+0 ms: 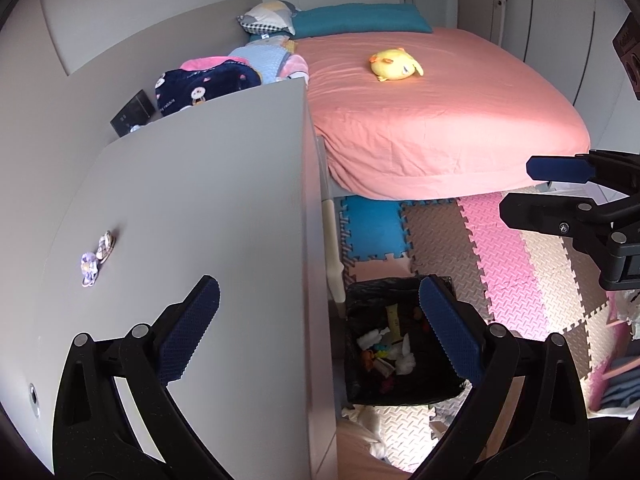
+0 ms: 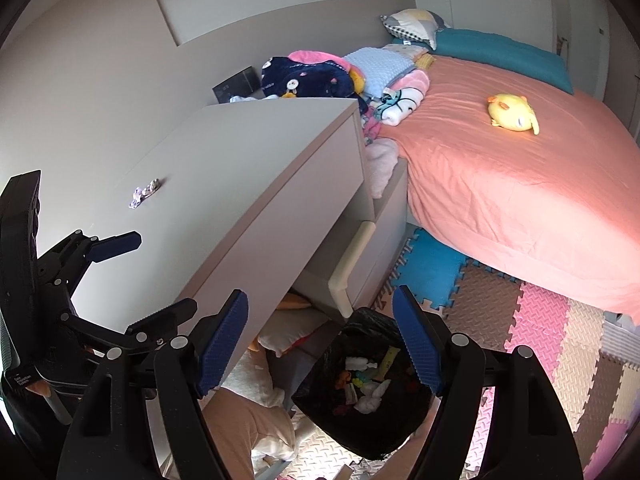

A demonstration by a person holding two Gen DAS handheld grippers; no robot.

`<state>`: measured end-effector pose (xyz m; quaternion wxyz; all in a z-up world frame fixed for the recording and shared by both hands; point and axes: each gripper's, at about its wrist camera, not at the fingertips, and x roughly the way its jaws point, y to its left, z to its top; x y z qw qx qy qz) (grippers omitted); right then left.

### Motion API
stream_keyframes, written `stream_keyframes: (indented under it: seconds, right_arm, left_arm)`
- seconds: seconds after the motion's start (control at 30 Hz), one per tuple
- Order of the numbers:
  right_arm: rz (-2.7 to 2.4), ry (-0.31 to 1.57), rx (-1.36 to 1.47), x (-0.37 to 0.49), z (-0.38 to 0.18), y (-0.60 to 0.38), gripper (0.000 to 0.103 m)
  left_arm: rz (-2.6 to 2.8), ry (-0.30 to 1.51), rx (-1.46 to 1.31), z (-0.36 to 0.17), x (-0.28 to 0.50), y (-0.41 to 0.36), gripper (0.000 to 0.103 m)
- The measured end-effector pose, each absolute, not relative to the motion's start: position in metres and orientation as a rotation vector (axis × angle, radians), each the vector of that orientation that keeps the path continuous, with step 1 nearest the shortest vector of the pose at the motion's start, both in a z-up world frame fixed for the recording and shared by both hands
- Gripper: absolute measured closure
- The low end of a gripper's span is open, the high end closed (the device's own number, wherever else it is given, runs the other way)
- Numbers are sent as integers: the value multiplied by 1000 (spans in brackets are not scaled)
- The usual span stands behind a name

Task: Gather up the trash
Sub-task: 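Move both open grippers back over the desk toward the two hair ties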

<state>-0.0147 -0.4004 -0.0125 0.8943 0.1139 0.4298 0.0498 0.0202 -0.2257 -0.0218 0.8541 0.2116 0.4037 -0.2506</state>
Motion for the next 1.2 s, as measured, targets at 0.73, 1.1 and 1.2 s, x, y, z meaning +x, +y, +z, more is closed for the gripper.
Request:
stream_keyframes:
  seconds: [0.73,1.1,1.2]
  right_arm:
    - [218,906,178,39,-12,-325,28]
    - [258,916,177,67,-15,-290,28]
    - [266,925,187,76,-18,-282,28]
  left_arm:
    - [-377,873,347,-22,55,-143,7]
    - [-304,891,300,-26,81,-98,7]
    - [-288,901,284,-29,88,-85,7]
